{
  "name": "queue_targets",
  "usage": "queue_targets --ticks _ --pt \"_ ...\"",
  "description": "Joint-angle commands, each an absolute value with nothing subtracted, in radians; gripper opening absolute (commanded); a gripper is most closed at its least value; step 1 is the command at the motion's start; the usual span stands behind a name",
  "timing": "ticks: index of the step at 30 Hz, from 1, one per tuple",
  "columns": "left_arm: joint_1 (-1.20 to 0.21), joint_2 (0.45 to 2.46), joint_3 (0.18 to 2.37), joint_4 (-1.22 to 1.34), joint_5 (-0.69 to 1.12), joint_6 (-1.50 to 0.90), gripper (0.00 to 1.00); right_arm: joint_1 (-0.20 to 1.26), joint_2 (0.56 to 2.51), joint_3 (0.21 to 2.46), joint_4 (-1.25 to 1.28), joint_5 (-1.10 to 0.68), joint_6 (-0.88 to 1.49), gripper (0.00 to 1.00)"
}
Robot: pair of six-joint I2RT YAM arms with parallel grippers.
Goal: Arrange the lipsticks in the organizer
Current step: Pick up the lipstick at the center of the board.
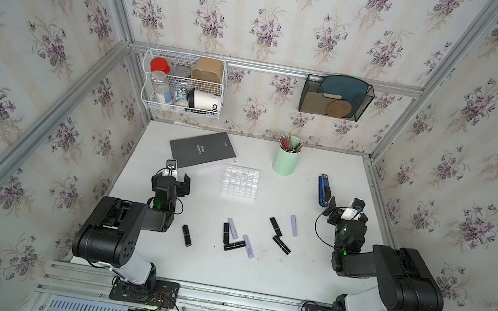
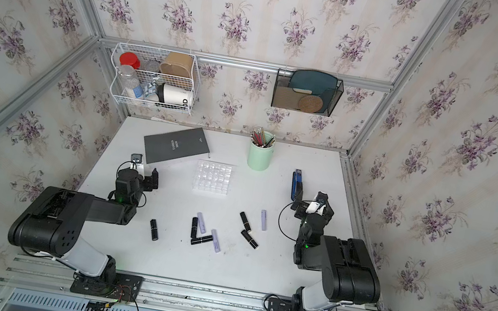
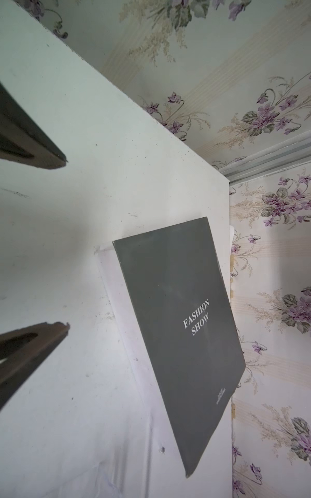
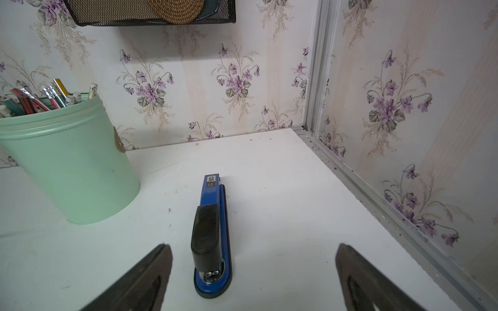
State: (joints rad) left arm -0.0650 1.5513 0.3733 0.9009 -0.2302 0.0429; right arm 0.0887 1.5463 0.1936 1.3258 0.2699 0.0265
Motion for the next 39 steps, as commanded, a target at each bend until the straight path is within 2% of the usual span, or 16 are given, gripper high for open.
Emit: queue_targets --ticks 1,18,19,25,26,28,34,37,38,39 --pt "-0.064 1.552 0.377 0.940 -0.224 0.048 0.92 0.089 1.549 0.199 1.355 0.275 0.029 1.00" --pt "-0.063 1.552 0.378 0.938 -0.222 0.048 0.92 0.098 1.546 0.194 1.363 0.290 0.020 1.00" --pt "-0.064 1.544 0.377 0.943 -0.225 0.053 1.00 0.122 1.539 0.193 1.364 0.353 0.013 1.00" --pt "-0.162 1.210 0.466 0.572 -0.380 0.093 0.99 0.158 1.495 0.137 1.448 0.396 -0.028 1.00" --pt "-0.173 1.151 0.481 0.515 -0.428 0.071 0.99 0.193 1.436 0.206 1.267 0.511 -0.033 1.00" --pt "-0.174 1.084 0.503 0.440 -0.450 0.043 0.99 0.199 1.337 0.357 0.951 0.498 -0.011 1.00" --pt "-0.176 0.969 0.712 0.008 -0.371 -0.110 0.99 0.272 1.200 0.695 0.299 0.478 0.224 1.00" --pt "-0.171 0.956 0.879 -0.295 -0.344 -0.292 0.99 0.256 1.231 0.923 -0.026 0.228 0.410 1.00" --pt "-0.163 0.959 0.924 -0.372 -0.317 -0.333 0.99 0.224 1.244 0.981 -0.077 0.090 0.498 1.00" --pt "-0.151 0.962 0.960 -0.421 -0.277 -0.365 0.99 0.175 1.247 0.997 -0.045 -0.155 0.524 1.00"
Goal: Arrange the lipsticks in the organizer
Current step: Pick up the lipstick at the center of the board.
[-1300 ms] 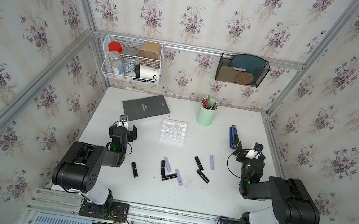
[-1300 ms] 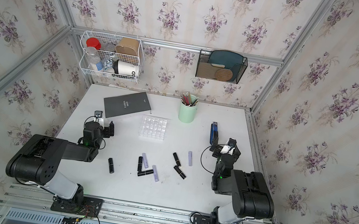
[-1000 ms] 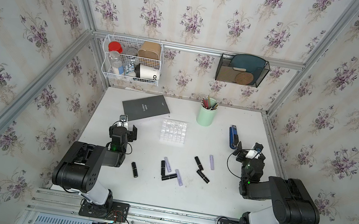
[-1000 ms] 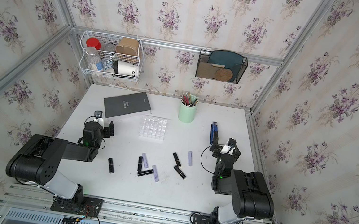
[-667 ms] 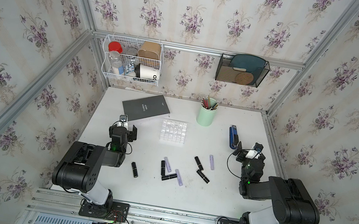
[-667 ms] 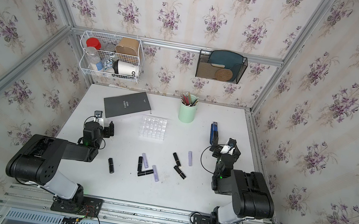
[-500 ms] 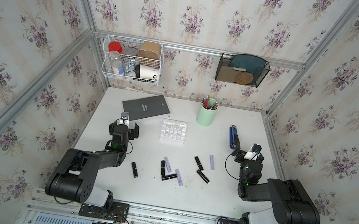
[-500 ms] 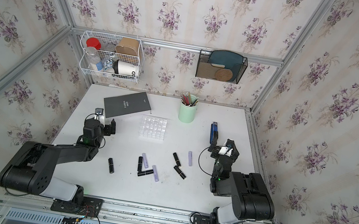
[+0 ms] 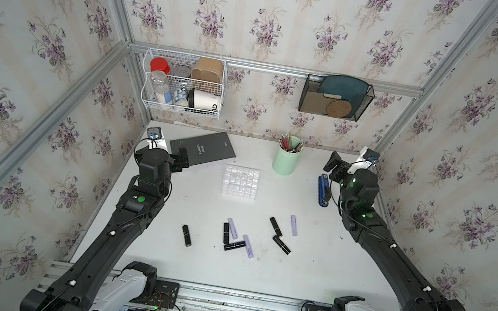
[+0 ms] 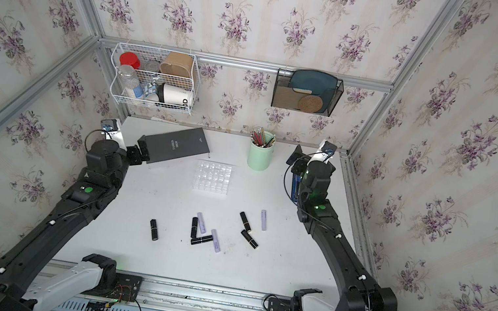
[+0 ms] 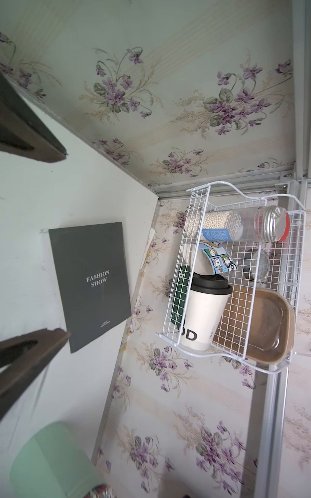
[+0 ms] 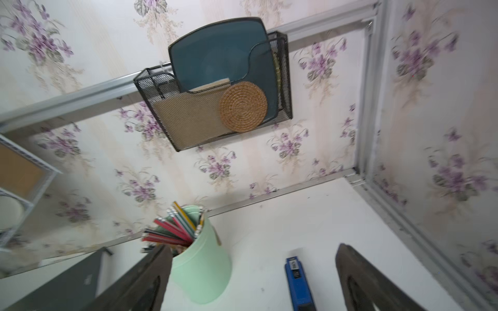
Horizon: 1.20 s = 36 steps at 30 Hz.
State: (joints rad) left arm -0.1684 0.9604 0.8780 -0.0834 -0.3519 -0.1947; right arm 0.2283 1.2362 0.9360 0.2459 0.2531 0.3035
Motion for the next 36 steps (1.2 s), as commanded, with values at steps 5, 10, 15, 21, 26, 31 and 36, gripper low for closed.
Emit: queue_targets --ticks 5,10,15,21,26,31,36 --pt "-0.114 0.974 1.052 -0.490 -0.020 -0.349 0.95 0.124 1.212 0.980 0.028 -0.411 0.688 0.78" --pt "-0.129 1.051 1.124 -0.616 0.101 -0.331 0.89 0.294 1.310 1.151 -0.400 -0.103 0.493 0.81" --pt "-0.287 1.108 1.070 -0.614 0.100 -0.400 0.87 0.481 1.359 1.170 -0.559 0.092 0.441 0.97" --pt "-0.369 1.146 0.982 -0.489 0.079 -0.491 0.85 0.528 1.427 1.160 -0.594 0.073 0.438 0.99" --pt "-0.424 1.197 0.973 -0.468 0.044 -0.487 0.83 0.644 1.485 1.151 -0.557 0.063 0.469 0.91" --pt "-0.442 1.227 0.972 -0.498 0.023 -0.482 0.83 0.758 1.554 1.157 -0.521 0.092 0.498 0.76" --pt "-0.442 1.235 0.973 -0.506 0.001 -0.461 0.83 0.808 1.597 1.144 -0.508 0.040 0.521 0.64"
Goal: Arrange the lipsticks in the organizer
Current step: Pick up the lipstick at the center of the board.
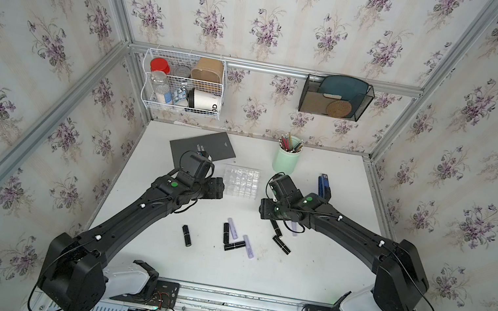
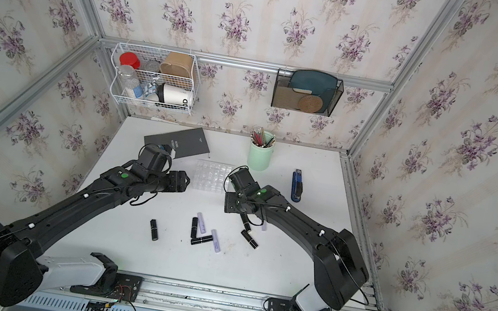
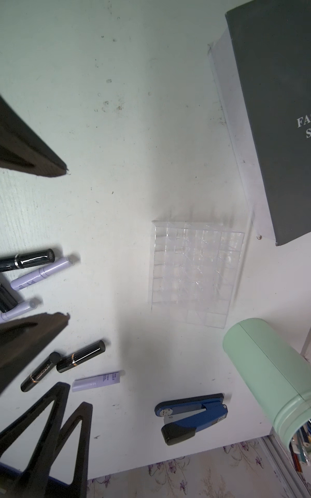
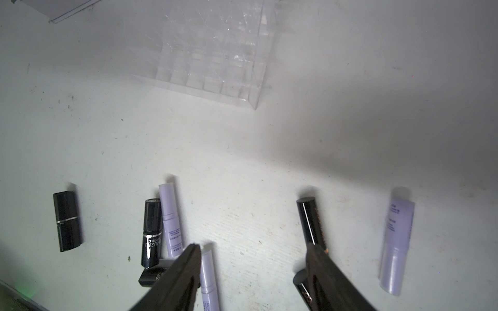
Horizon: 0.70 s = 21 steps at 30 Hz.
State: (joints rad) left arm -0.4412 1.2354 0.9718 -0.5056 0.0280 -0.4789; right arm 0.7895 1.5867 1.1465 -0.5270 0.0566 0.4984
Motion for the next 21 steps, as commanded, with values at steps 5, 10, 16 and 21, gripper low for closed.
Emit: queue_targets --ticks 5,10,16,21 --pt "-0.442 1.249 0.990 -0.547 -0.032 -0.446 0.82 0.831 1.614 1.148 -0.548 0.082 0.524 0.60" --pt "-0.442 1.274 1.013 -0.577 0.003 -0.426 0.82 0.782 1.624 1.168 -0.625 0.118 0.449 0.60" --pt "-0.446 1.317 1.025 -0.557 0.093 -0.423 0.82 0.705 1.608 1.122 -0.683 0.083 0.400 0.58" --pt "-0.473 1.348 1.022 -0.486 0.148 -0.463 0.82 0.703 1.601 1.100 -0.656 0.015 0.416 0.53"
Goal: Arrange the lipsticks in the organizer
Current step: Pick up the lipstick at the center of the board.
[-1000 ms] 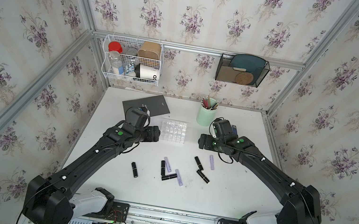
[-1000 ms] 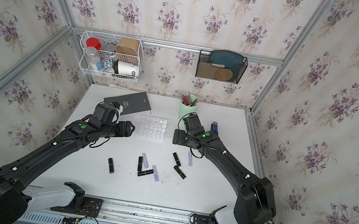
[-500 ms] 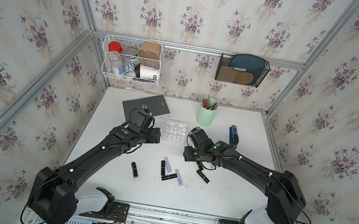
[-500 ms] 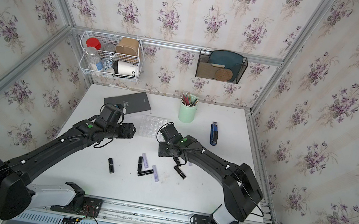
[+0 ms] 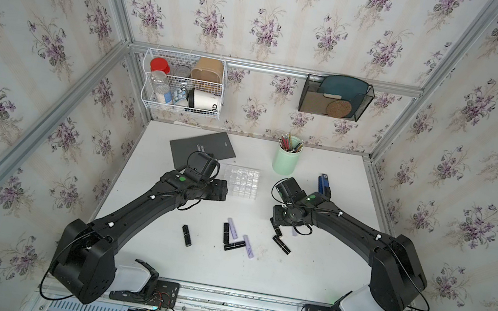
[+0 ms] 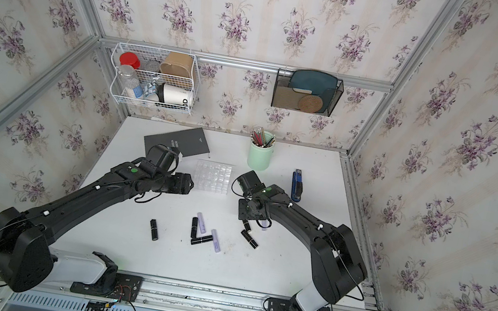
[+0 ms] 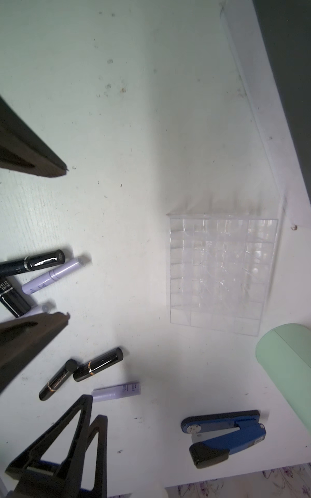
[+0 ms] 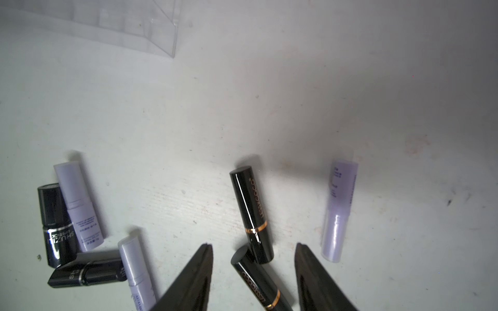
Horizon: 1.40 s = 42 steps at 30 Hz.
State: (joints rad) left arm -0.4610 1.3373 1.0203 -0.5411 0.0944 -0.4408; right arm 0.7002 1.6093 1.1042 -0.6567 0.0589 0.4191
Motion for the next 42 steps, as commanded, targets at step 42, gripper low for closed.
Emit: queue_targets --ticks 42 --pt "-0.414 1.269 0.990 -0.489 0.235 -0.427 0.73 0.596 1.589 1.084 -0.734 0.149 0.488 0.47"
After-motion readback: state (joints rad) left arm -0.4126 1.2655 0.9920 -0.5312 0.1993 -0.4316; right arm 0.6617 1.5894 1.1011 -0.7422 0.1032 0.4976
